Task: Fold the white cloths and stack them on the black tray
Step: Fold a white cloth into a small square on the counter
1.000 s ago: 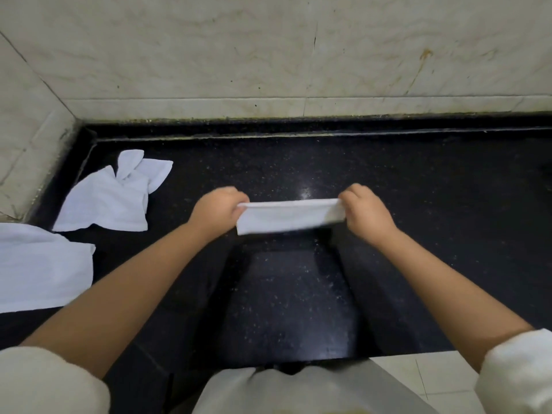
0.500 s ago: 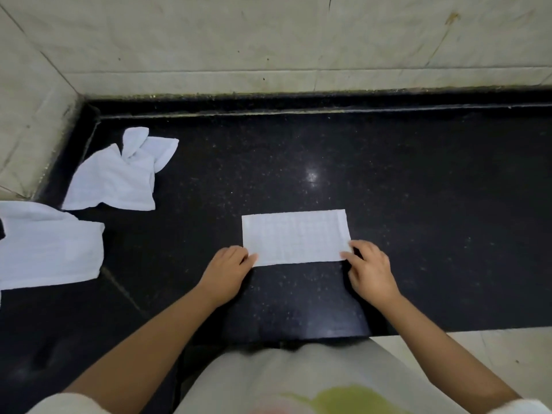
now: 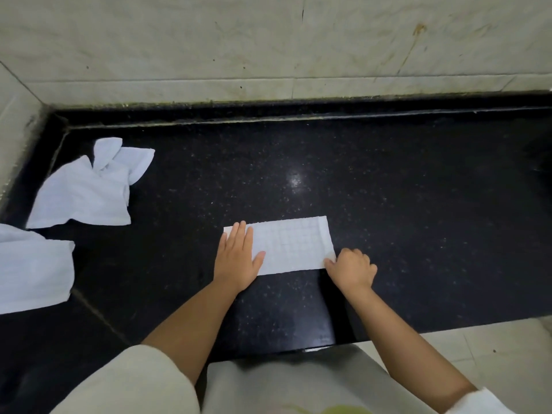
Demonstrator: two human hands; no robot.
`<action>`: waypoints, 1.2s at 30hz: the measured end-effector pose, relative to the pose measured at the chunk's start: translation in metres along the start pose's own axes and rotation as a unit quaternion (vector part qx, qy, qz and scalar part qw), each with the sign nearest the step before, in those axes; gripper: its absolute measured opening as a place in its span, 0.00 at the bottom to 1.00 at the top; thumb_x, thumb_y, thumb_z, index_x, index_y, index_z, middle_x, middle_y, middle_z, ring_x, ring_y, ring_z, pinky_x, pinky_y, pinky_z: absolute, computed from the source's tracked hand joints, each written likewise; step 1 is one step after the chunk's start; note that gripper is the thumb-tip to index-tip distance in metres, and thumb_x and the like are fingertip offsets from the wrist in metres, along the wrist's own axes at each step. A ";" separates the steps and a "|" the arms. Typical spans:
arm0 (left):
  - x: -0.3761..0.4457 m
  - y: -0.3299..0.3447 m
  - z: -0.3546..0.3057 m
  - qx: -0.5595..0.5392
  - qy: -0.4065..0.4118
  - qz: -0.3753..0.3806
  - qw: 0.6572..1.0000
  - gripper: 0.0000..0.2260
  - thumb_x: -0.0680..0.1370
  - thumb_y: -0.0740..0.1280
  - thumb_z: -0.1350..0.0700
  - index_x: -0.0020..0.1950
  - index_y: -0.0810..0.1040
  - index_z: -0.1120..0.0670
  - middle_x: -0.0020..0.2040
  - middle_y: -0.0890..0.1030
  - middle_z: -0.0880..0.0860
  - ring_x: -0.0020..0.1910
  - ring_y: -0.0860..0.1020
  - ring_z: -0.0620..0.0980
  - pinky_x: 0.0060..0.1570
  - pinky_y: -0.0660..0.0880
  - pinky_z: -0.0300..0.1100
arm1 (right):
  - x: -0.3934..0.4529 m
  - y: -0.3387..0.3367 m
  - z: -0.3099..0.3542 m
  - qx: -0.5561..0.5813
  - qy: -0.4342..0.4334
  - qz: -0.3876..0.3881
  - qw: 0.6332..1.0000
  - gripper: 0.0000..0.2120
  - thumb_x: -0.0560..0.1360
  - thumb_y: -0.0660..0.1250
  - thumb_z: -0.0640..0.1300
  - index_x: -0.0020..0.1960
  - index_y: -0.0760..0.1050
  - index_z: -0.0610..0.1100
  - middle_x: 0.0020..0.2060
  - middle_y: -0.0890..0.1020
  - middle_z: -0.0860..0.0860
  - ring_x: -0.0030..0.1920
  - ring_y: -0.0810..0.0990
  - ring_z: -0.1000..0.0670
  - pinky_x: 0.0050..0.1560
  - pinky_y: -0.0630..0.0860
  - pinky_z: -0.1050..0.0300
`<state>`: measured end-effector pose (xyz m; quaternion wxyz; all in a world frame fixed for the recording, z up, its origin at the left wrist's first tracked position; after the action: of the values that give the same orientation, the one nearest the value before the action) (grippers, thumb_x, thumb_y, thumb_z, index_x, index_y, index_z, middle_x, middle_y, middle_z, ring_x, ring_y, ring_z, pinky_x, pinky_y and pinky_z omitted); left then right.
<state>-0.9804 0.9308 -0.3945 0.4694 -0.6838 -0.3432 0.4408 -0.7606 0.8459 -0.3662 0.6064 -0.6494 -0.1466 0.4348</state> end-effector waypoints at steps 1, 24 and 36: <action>0.000 0.001 0.000 0.004 -0.002 -0.003 1.000 0.29 0.81 0.50 0.45 0.77 0.46 0.57 0.78 0.45 0.55 0.77 0.43 0.51 0.75 0.40 0.47 | 0.001 0.000 0.000 0.011 0.008 0.008 1.000 0.15 0.76 0.60 0.49 0.53 0.75 0.39 0.56 0.76 0.43 0.59 0.72 0.43 0.58 0.67 0.50; -0.063 -0.012 0.131 -0.080 -0.133 -0.032 0.987 0.40 0.71 0.34 0.37 0.76 0.51 0.59 0.78 0.50 0.55 0.77 0.46 0.52 0.75 0.43 0.46 | -0.092 0.014 0.191 0.183 -0.382 -0.074 0.903 0.11 0.67 0.63 0.27 0.34 0.67 0.41 0.29 0.72 0.46 0.31 0.68 0.51 0.30 0.65 0.57; -0.067 -0.003 0.134 -0.058 -0.121 -0.047 0.990 0.40 0.70 0.31 0.38 0.76 0.51 0.57 0.78 0.50 0.54 0.77 0.46 0.50 0.71 0.38 0.43 | -0.093 0.054 0.193 0.036 -0.420 -0.056 0.905 0.10 0.55 0.76 0.30 0.31 0.77 0.38 0.25 0.75 0.48 0.25 0.75 0.49 0.23 0.67 0.64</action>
<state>-1.1298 0.9186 -0.3955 0.4039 -0.6351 -0.4540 0.4769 -0.9756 0.8945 -0.3581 0.5351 -0.3749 -0.4082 0.6376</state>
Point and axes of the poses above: each hand's wrist, its own x-axis towards the middle knuckle, its own y-axis out of the palm, z = x × y, the point moved 8 cm from there along x, towards the middle knuckle
